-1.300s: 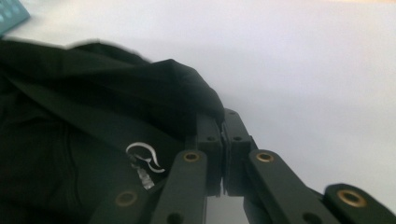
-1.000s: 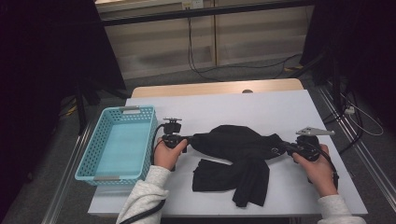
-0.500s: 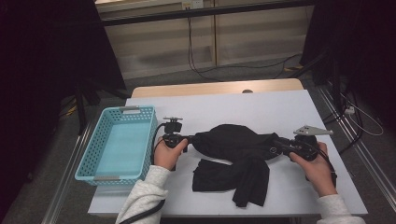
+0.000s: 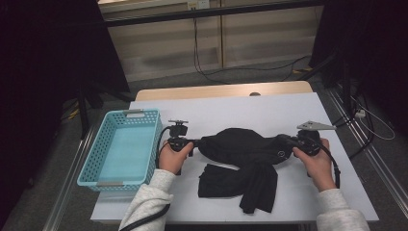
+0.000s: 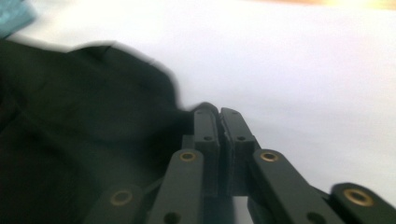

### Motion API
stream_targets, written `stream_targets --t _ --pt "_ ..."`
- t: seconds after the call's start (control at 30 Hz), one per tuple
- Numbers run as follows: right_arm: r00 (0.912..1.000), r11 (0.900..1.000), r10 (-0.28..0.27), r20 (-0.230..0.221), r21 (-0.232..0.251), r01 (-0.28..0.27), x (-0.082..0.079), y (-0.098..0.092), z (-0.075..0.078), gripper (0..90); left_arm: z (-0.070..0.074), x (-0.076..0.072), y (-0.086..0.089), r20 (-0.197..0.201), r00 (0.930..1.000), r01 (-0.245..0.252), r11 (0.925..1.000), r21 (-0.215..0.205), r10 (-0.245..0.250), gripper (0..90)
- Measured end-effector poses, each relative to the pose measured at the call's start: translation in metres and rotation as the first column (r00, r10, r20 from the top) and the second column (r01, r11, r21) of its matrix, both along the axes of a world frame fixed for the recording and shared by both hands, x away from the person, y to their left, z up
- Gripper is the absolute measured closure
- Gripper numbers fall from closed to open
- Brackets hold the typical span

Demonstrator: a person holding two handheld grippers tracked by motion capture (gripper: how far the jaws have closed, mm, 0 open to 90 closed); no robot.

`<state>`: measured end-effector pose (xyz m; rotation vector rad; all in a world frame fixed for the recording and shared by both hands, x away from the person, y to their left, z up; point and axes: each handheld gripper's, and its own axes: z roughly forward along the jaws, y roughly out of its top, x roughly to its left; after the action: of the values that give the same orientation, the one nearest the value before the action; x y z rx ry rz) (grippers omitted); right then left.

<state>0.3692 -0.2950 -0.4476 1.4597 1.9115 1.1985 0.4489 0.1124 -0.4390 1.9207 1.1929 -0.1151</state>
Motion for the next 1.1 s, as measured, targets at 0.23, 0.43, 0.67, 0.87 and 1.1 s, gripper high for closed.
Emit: stream_targets --t 0.23,0.43,0.67,0.87,1.1 --pt "0.9959 0.996 -0.09 0.0 0.007 0.09 0.008 -0.016 0.003 87.0 -0.003 0.006 -0.001 -0.018 0.9998 -0.004 0.9999 -0.015 0.004 83.7" --pt "0.9953 0.996 -0.074 -0.062 -0.054 0.071 0.019 -0.008 -0.009 86.3 -0.007 0.01 -0.001 -0.025 0.9996 -0.016 0.9998 -0.013 0.016 80.6" --pt "0.9952 0.991 -0.085 -0.048 -0.108 0.08 0.017 -0.006 -0.008 69.6 0.0 0.007 0.004 0.013 0.9997 -0.02 0.9997 -0.017 0.021 68.7" --pt "0.9977 0.994 -0.067 -0.011 -0.092 0.065 0.003 -0.006 0.004 57.0 0.003 0.003 0.002 0.037 0.9992 -0.014 0.9998 -0.017 0.015 64.8" --pt "0.9996 0.995 -0.023 0.012 -0.095 0.025 -0.015 -0.002 0.011 55.2 0.011 -0.003 -0.002 0.104 0.9945 0.012 0.9999 -0.002 -0.011 52.5"
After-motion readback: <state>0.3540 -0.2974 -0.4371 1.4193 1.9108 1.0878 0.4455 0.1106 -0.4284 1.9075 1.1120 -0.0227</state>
